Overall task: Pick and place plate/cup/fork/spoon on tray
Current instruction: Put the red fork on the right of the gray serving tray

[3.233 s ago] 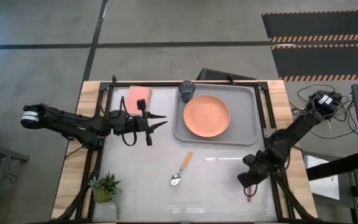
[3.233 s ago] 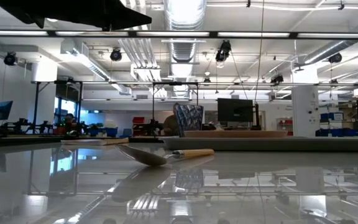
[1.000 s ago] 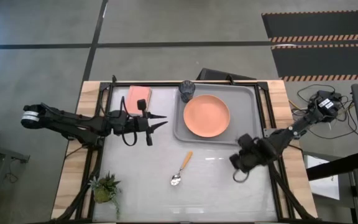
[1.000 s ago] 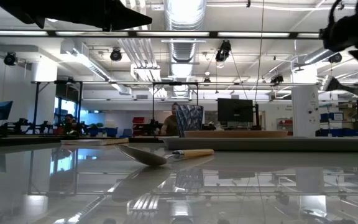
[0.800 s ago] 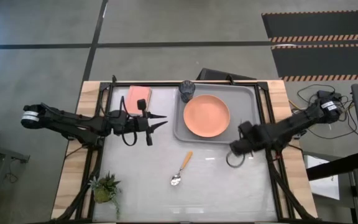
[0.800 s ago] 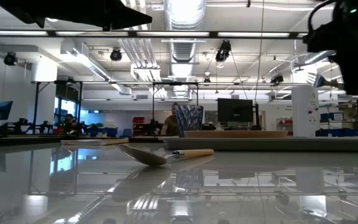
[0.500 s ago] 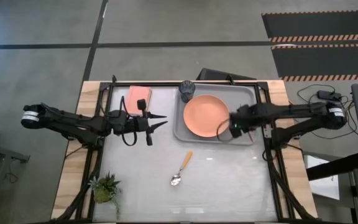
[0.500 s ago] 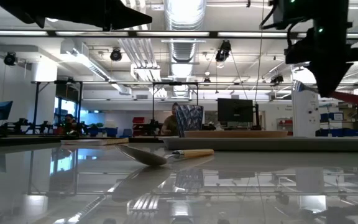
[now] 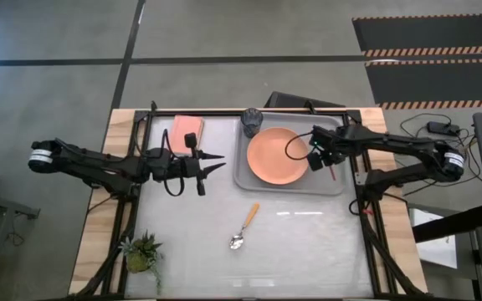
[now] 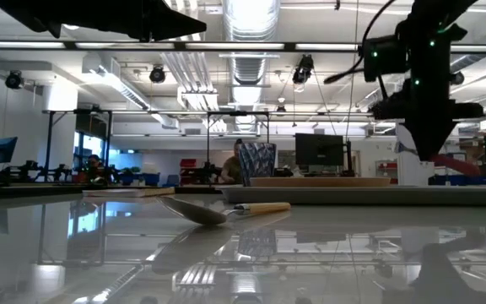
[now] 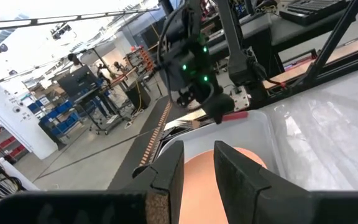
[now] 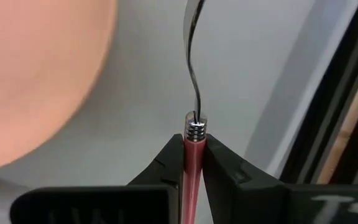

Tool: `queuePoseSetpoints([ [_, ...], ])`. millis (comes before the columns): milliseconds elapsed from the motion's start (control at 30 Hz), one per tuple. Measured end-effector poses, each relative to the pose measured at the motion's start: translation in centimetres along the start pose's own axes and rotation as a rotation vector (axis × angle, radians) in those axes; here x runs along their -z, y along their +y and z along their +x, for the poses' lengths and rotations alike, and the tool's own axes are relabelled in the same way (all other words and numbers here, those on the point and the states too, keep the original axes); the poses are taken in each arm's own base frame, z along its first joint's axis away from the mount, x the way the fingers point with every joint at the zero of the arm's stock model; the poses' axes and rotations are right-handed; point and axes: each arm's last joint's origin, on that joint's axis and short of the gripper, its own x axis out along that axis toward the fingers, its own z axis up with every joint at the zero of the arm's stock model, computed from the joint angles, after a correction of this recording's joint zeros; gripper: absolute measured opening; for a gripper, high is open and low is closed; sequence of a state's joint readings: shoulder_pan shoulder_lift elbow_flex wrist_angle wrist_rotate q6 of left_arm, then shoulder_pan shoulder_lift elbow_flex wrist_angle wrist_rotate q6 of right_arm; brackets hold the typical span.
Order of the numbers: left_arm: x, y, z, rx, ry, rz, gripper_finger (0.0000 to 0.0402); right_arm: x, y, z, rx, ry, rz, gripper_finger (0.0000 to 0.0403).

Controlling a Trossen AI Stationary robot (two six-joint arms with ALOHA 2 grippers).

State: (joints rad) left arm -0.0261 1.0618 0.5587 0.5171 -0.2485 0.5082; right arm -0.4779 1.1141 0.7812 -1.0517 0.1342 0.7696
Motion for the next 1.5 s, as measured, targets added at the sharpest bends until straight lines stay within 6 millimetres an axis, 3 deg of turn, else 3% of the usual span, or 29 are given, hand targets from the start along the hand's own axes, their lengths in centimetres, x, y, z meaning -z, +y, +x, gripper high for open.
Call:
queuePoseSetpoints([
  [567, 0.0, 0.0, 0.0, 0.0, 0.001, -0.002, 0.007, -1.5, 1.5, 4.0, 0.149, -0.012, 0.038, 0.0044],
  [767, 0.0, 0.0, 0.0, 0.0, 0.001, -0.002, 0.007, -1.6, 1.6, 4.6, 0.175, 0.0, 0.033, 0.0072],
  [1133, 0.0, 0.0, 0.0, 0.0, 0.001, -0.003, 0.007, -1.3, 1.3, 3.1, 0.105, -0.036, -0.019, 0.0143],
  [1500, 0.0, 0.0, 0.0, 0.001, 0.001, -0.003, 0.007, -0.5, 0.0, -0.5, -0.061, -0.145, -0.046, 0.0114],
])
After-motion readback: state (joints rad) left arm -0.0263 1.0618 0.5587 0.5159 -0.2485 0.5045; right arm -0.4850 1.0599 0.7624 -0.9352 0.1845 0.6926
